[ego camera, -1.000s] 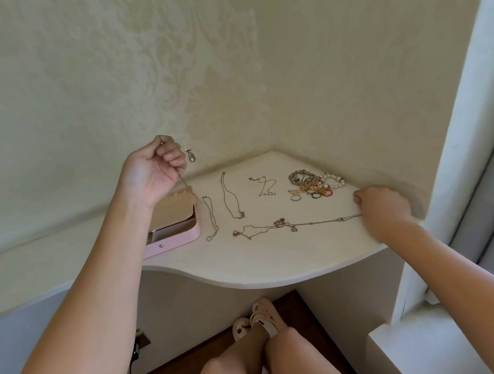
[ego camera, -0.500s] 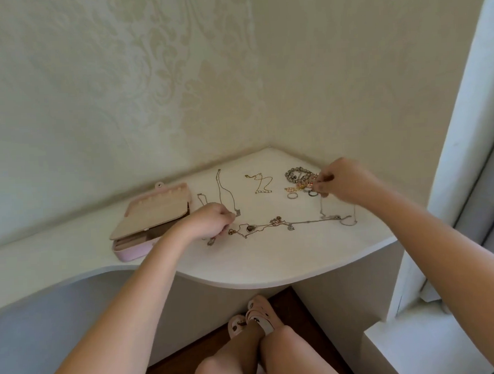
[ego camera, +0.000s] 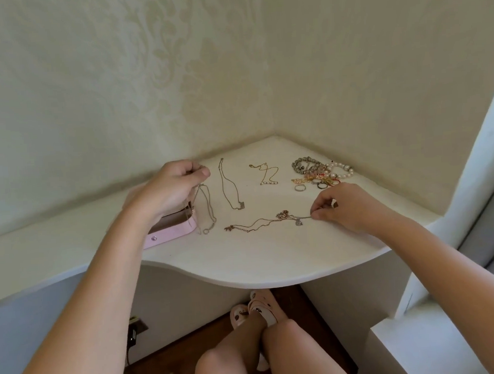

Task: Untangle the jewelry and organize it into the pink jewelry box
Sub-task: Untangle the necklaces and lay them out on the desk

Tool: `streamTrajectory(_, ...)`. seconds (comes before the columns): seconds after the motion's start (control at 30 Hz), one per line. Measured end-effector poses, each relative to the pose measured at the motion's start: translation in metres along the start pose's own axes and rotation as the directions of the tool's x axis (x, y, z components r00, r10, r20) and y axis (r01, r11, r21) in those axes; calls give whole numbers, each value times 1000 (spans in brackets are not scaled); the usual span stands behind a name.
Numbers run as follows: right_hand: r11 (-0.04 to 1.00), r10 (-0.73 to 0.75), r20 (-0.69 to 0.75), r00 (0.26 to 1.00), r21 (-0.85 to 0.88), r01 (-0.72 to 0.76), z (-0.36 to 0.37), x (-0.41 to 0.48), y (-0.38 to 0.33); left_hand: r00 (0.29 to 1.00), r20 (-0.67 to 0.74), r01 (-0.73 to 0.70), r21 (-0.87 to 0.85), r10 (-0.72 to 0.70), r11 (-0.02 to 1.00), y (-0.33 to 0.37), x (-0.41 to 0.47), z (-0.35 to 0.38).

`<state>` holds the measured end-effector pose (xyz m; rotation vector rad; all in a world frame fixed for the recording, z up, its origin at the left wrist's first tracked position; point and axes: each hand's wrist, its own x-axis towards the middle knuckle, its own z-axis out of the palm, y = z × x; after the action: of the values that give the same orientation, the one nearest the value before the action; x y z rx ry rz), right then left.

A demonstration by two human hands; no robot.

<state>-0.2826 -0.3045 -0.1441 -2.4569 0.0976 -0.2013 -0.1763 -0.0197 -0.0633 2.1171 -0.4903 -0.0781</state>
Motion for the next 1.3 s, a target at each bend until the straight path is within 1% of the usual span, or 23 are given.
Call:
streamTrajectory(0.1, 990, 33, -11, 999, -137, -34, -6, 4, 6, 993, 108, 48, 44, -53, 998, -9, -2, 4)
streamTrajectory(0.2, 967, 73, -27, 997, -244, -78, -11, 7, 13, 988, 138, 34, 195, -62, 980, -17, -4, 25)
streamTrajectory(0.27, 951, 74, -36, 997, -297, -82, -12, 6, 16, 975, 198, 26, 333, -97, 943, -18, -2, 37)
streamTrajectory(0.3, 945, 71, -52, 996, -317, -84, -12, 5, 18, 965, 224, 18, 473, -139, 881, -16, -2, 41)
streamTrajectory(0.33, 938, 67, -82, 994, -333, -91, -11, 3, 20, 961, 218, -12, 652, -172, 758, -11, 0, 46)
streamTrajectory(0.37, 935, 62, -122, 991, -341, -100, -11, 2, 23, 970, 181, -50, 804, -163, 593, -5, 0, 52)
streamTrajectory(0.4, 935, 59, -162, 985, -336, -111, -10, 1, 25, 987, 140, -83, 877, -85, 473, 1, -2, 60)
streamTrajectory(0.43, 940, 55, -197, 979, -320, -117, -8, 0, 27, 991, 130, -129, 874, 29, 469, 6, -5, 71)
streamTrajectory(0.5, 957, 42, -249, 968, -267, -110, -6, -1, 30, 947, 243, -319, 681, 208, 659, 9, -22, 101)
streamTrajectory(0.53, 964, 35, -270, 962, -244, -103, -5, -1, 31, 913, 329, -393, 561, 240, 728, 8, -32, 116)
streamTrajectory(0.57, 969, 32, -293, 956, -225, -102, -4, -1, 32, 886, 409, -418, 508, 216, 753, 5, -42, 130)
streamTrajectory(0.6, 973, 34, -322, 946, -207, -105, -5, -1, 32, 871, 462, -417, 513, 167, 750, 0, -49, 140)
streamTrajectory(0.67, 979, 32, -404, 914, -172, -110, -7, -2, 31, 874, 473, -399, 565, 113, 722, -10, -52, 145)
streamTrajectory(0.73, 980, 25, -484, 874, -162, -118, -8, -3, 28, 870, 481, -404, 580, 103, 708, -15, -51, 139)
streamTrajectory(0.8, 979, 18, -540, 841, -160, -123, -8, -4, 23, 862, 491, -416, 546, 124, 727, -14, -53, 133)
streamTrajectory(0.87, 985, 13, -579, 815, -133, -110, -7, -6, 20, 882, 427, -408, 480, 200, 777, -15, -55, 133)
streamTrajectory(0.93, 994, 3, -591, 807, -87, -68, -7, -7, 20, 916, 262, -391, 407, 305, 825, -17, -54, 137)
streamTrajectory(1.0, 999, -35, -521, 853, -44, 13, -7, -6, 22, 930, 139, -367, 385, 340, 847, -17, -50, 140)
streamTrajectory(1.07, 996, -88, -420, 903, -36, 80, -7, -5, 22, 953, 89, -303, 275, 290, 912, -15, -43, 141)
streamTrajectory(1.13, 995, -98, -391, 915, -31, 93, -7, -6, 22, 984, 20, -178, 3, 178, 984, -10, -37, 137)
streamTrajectory(1.17, 996, -90, -395, 914, -20, 89, -7, -6, 22, 993, -17, -122, -157, 121, 980, -7, -34, 135)
streamTrajectory(1.23, 998, -54, -412, 910, -7, 56, -7, -5, 24, 998, -58, -32, -410, 9, 911, -5, -33, 130)
streamTrajectory(1.3, 1000, -8, -433, 901, -18, 1, -7, -4, 24, 995, -82, 8, -512, -59, 859, -5, -34, 127)
